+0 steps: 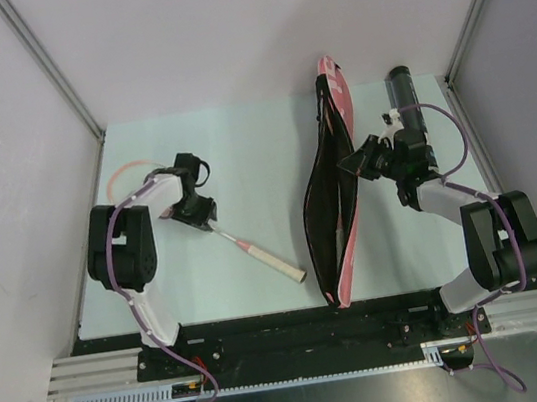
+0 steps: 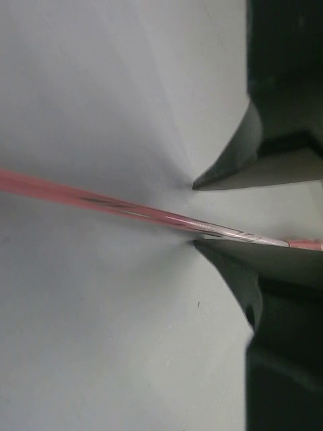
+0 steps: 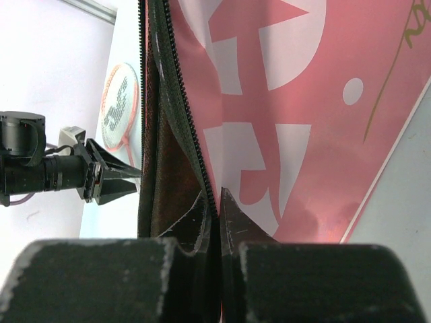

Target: Pack up the badminton gear

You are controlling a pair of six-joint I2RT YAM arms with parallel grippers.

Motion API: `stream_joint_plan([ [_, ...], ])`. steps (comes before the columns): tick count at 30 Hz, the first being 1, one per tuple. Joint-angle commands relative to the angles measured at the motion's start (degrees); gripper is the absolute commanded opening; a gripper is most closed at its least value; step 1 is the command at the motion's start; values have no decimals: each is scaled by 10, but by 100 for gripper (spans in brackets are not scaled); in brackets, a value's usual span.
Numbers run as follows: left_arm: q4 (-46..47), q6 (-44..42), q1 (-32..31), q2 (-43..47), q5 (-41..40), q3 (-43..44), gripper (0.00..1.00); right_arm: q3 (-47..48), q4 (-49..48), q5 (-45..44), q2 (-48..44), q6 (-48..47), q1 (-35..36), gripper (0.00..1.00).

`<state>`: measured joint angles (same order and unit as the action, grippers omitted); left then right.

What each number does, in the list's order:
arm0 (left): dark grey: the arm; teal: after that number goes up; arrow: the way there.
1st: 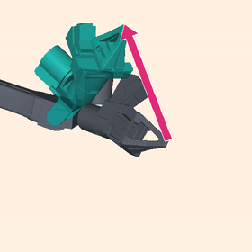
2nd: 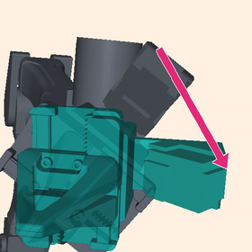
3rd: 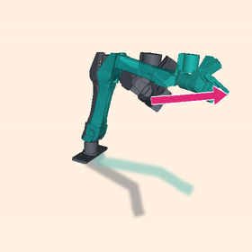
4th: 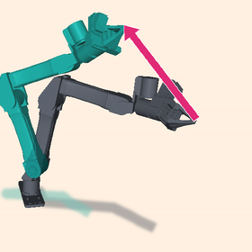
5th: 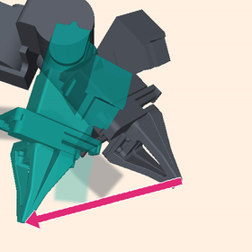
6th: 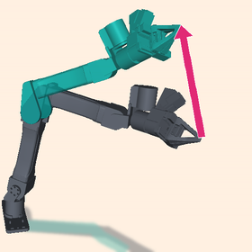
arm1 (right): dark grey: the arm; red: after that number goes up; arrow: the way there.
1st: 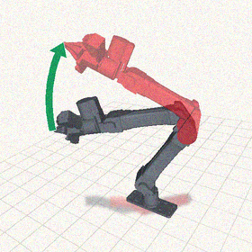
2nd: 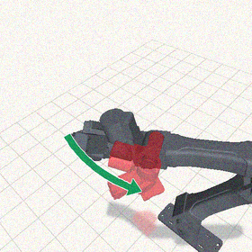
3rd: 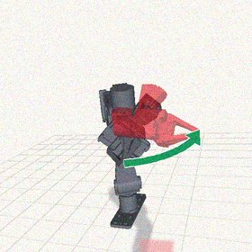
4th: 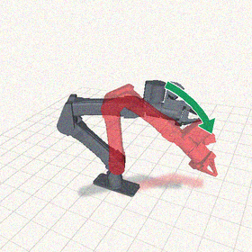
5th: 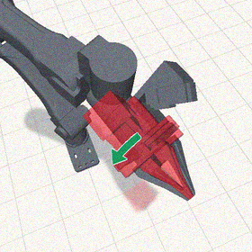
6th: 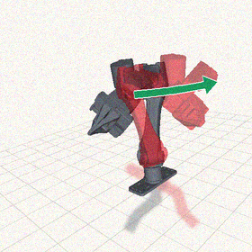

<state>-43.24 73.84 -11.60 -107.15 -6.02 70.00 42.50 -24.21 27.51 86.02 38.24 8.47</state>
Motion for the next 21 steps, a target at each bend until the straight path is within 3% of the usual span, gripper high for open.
stream_joint_plan([
  [1,-25,31,-9,-38,-42,1,32,20,-6,-5,-16,-15,6,0],
  [6,-33,-2,-17,-36,-66,21,0,21,-2,-13,-22,-22,9,0],
  [11,-18,-101,-53,44,-140,43,0,21,5,-18,-25,-28,8,0],
  [12,14,-173,-59,61,-145,45,0,21,5,-19,-23,-29,7,0],
  [17,47,-288,-70,140,-74,47,0,20,-16,-21,-13,-21,9,0],
  [21,46,-355,-77,181,-70,49,1,21,-20,-38,-9,-15,14,0],
])
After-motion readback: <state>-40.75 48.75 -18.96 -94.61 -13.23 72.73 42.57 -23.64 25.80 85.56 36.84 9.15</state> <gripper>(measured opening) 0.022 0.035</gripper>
